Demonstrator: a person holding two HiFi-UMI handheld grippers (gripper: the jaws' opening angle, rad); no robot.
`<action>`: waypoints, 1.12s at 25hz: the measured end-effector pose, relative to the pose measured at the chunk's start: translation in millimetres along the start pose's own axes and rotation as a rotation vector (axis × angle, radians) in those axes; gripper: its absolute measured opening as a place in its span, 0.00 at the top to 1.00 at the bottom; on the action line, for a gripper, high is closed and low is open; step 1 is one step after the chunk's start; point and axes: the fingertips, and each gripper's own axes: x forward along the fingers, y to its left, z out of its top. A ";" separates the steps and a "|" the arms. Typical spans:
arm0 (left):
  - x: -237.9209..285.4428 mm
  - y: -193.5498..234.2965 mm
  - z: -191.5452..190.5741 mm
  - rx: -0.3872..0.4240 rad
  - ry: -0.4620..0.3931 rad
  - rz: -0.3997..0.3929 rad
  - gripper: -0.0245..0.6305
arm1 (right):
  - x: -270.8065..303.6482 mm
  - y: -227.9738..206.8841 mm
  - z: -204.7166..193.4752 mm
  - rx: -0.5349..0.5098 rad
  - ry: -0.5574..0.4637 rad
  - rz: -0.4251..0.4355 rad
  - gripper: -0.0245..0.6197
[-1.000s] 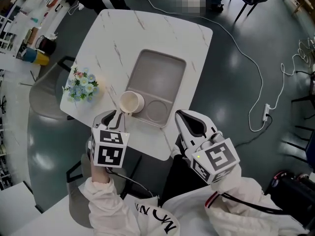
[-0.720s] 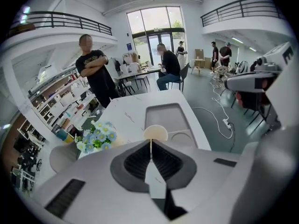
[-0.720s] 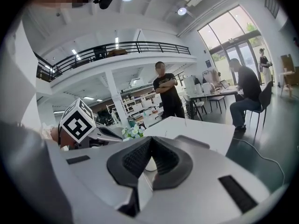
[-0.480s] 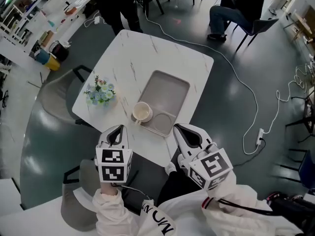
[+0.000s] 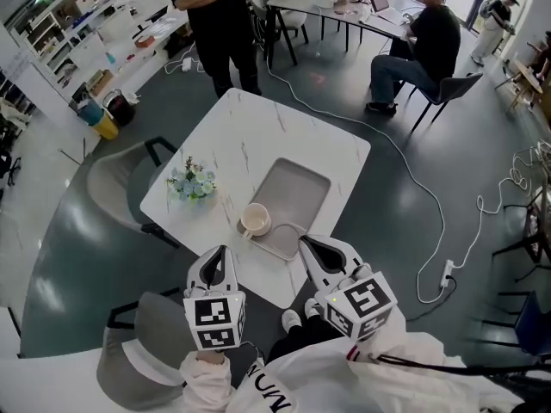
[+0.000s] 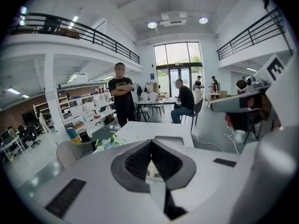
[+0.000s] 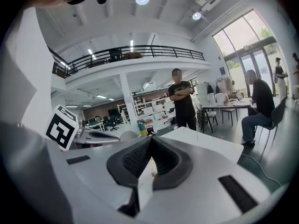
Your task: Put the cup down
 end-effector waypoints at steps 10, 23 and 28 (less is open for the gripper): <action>-35.8 -17.9 14.4 -0.059 -0.121 0.067 0.95 | -14.8 11.9 14.7 -0.006 -0.031 0.026 0.96; -53.1 -16.1 21.6 -0.085 -0.159 0.097 0.95 | -17.9 17.8 24.5 -0.021 -0.049 0.020 0.96; -53.8 -17.9 20.2 -0.087 -0.155 0.098 0.95 | -16.8 18.9 23.5 -0.017 -0.043 0.023 0.96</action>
